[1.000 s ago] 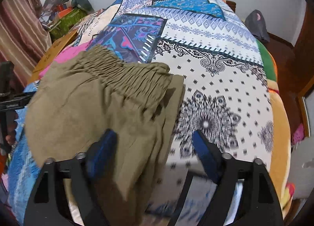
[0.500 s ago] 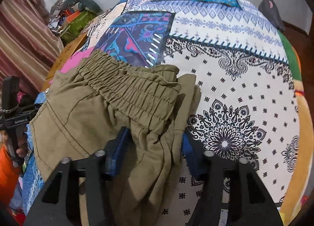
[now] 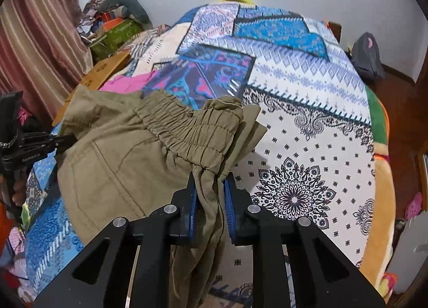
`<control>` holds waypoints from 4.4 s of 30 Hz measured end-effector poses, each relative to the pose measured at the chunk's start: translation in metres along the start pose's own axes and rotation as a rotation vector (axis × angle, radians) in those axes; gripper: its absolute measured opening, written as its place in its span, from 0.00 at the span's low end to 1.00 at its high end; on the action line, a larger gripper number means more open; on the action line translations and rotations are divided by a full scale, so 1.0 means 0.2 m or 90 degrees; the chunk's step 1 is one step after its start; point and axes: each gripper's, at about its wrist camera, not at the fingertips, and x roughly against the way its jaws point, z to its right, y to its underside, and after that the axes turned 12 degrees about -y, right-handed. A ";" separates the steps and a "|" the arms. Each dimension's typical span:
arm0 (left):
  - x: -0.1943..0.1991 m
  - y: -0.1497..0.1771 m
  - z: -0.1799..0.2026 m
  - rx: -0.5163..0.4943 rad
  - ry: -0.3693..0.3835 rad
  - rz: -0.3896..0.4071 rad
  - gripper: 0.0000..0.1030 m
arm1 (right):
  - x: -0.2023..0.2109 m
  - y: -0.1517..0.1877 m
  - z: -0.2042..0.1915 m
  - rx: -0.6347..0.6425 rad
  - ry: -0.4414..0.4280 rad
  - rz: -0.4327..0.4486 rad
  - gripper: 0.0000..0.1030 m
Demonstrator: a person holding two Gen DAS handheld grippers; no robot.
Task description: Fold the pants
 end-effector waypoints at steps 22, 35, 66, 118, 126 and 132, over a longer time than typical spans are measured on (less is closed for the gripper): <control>-0.23 0.00 -0.03 0.022 0.064 -0.064 0.28 | -0.14 0.15 0.21 -0.144 -0.092 -0.058 0.58; 0.01 -0.07 0.04 -0.008 0.013 0.034 0.02 | 0.01 0.01 0.06 -0.049 -0.058 0.005 0.11; 0.11 -0.59 -0.70 0.108 -0.082 0.164 0.02 | -0.35 -0.87 -0.43 0.135 -0.058 0.117 0.10; 1.33 0.06 -0.49 0.143 -0.127 0.365 0.42 | 0.62 -0.38 -1.20 0.247 -0.068 0.298 0.23; 1.73 0.35 -0.31 0.149 -0.112 0.476 0.56 | 0.88 -0.09 -1.39 0.282 -0.089 0.407 0.36; 1.85 0.50 -0.25 0.159 -0.113 0.514 0.77 | 0.90 -0.01 -1.42 0.277 -0.082 0.442 0.63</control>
